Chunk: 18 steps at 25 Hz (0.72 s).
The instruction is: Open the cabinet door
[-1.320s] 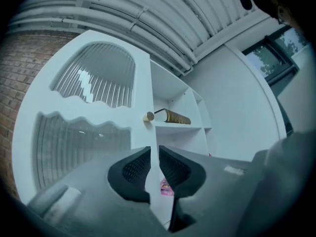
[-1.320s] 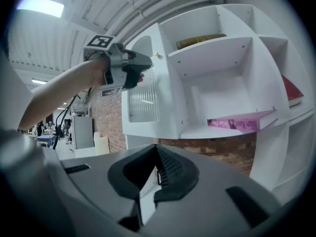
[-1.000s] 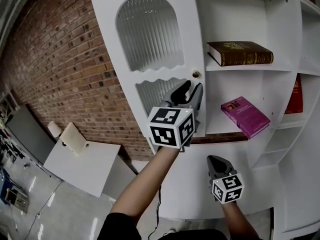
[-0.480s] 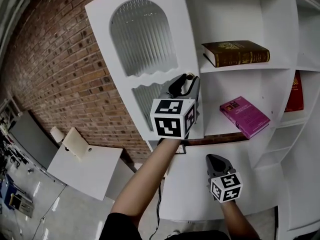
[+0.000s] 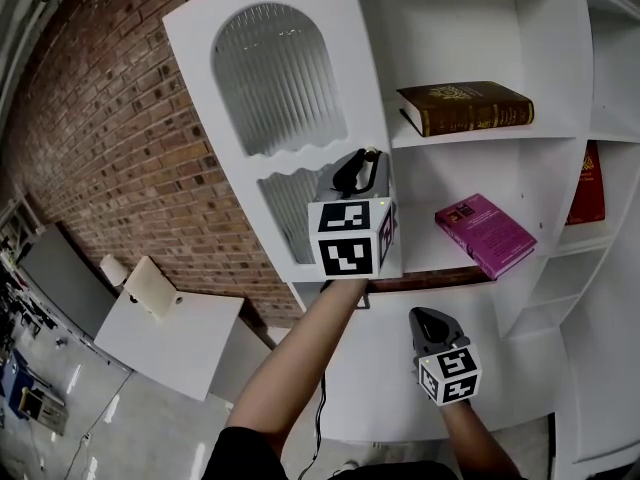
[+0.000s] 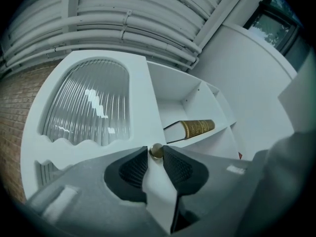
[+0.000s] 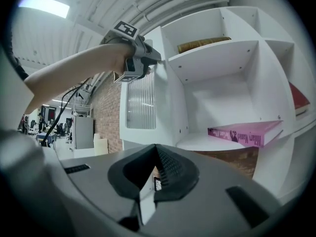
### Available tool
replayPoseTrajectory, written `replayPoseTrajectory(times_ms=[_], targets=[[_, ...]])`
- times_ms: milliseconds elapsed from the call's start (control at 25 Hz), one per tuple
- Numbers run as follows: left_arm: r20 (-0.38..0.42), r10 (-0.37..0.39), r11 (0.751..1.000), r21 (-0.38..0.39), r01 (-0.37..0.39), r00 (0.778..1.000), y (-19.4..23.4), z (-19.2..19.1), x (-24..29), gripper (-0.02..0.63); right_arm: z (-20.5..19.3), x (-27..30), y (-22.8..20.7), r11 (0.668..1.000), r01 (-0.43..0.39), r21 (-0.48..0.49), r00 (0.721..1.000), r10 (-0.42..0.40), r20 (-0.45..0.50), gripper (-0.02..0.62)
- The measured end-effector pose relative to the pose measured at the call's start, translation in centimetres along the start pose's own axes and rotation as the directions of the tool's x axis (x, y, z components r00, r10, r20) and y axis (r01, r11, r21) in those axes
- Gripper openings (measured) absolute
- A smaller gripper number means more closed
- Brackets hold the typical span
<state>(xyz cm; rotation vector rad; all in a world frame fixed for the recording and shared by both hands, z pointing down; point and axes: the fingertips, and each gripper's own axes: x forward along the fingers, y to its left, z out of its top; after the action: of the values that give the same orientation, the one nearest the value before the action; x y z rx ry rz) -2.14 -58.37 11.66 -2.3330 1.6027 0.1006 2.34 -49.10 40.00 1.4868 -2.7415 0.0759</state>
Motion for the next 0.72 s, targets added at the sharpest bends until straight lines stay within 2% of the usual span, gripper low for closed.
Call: replayPoseTrajectory(times_ms=[120,280,560,720], targets=[[0.008,0.025,1.000,0.010,-0.025,1.000,-0.1,0.2,0.0,0.100,0.0,-0.2,-0.4,1.000,0.002,0.008,1.000,-0.002,0.005,0.002],[0.006,0.047,0.998,-0.037,-0.047,0.999,0.1,0.4,0.3,0.100,0.0,-0.5,-0.7,1.000,0.006,0.014,1.000,-0.006,0.009,0.002],[0.030,0.031,0.999,-0.045,-0.029,0.999,0.0,0.4,0.1,0.095,-0.8,-0.9,-1.4,0.999,0.003,0.045,1.000,-0.003,-0.002,0.002],[0.035,0.027,0.998,-0.059,-0.025,0.999,-0.2,0.6,-0.5,0.092,-0.6,-0.8,-1.7,0.997,-0.038,0.068,0.999,0.037,0.018,0.002]])
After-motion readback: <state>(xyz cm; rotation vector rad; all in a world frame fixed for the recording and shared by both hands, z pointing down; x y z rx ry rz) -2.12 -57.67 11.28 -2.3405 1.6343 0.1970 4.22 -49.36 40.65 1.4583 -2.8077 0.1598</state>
